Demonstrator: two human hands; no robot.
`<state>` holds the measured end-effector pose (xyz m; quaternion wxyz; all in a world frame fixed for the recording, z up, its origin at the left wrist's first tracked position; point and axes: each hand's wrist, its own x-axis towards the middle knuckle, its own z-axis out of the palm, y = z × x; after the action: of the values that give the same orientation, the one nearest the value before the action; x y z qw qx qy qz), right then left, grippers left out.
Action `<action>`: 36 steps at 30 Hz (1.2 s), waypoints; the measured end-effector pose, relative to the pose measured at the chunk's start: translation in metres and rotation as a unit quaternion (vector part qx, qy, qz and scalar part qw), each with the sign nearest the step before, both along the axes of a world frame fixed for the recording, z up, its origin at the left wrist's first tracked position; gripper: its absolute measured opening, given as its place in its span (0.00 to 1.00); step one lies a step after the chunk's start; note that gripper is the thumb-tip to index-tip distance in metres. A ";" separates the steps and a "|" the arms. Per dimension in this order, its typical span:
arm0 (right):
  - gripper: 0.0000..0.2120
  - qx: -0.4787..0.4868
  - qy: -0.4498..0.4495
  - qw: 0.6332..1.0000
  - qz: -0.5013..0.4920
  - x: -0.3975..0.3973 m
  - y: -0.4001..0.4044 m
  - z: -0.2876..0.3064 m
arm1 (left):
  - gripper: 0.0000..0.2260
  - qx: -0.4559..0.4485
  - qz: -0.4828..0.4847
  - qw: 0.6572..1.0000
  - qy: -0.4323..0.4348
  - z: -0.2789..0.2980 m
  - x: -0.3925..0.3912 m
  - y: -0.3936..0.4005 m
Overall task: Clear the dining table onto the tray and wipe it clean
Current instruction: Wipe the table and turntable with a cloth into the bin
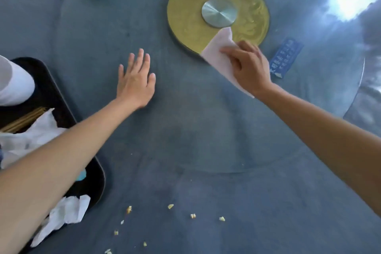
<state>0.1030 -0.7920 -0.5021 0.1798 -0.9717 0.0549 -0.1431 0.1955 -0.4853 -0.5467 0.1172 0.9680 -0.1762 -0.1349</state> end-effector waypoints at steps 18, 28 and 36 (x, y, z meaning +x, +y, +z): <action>0.28 -0.002 0.078 0.957 0.279 -0.155 0.204 -0.048 | 0.21 -0.115 -0.052 0.977 0.172 0.030 -0.113 0.068; 0.44 -0.028 0.114 0.934 0.338 -0.175 0.259 -0.044 | 0.19 -0.033 -0.172 0.977 0.125 0.046 -0.199 0.160; 0.32 0.013 0.135 0.915 0.381 -0.267 0.298 -0.051 | 0.12 -0.017 -0.153 0.985 0.082 0.032 -0.287 0.204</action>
<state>-0.1643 -0.4936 -0.5535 0.2241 -0.9266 -0.2941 0.0692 -0.0913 -0.2817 -0.5144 0.1259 0.9130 -0.3146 -0.2272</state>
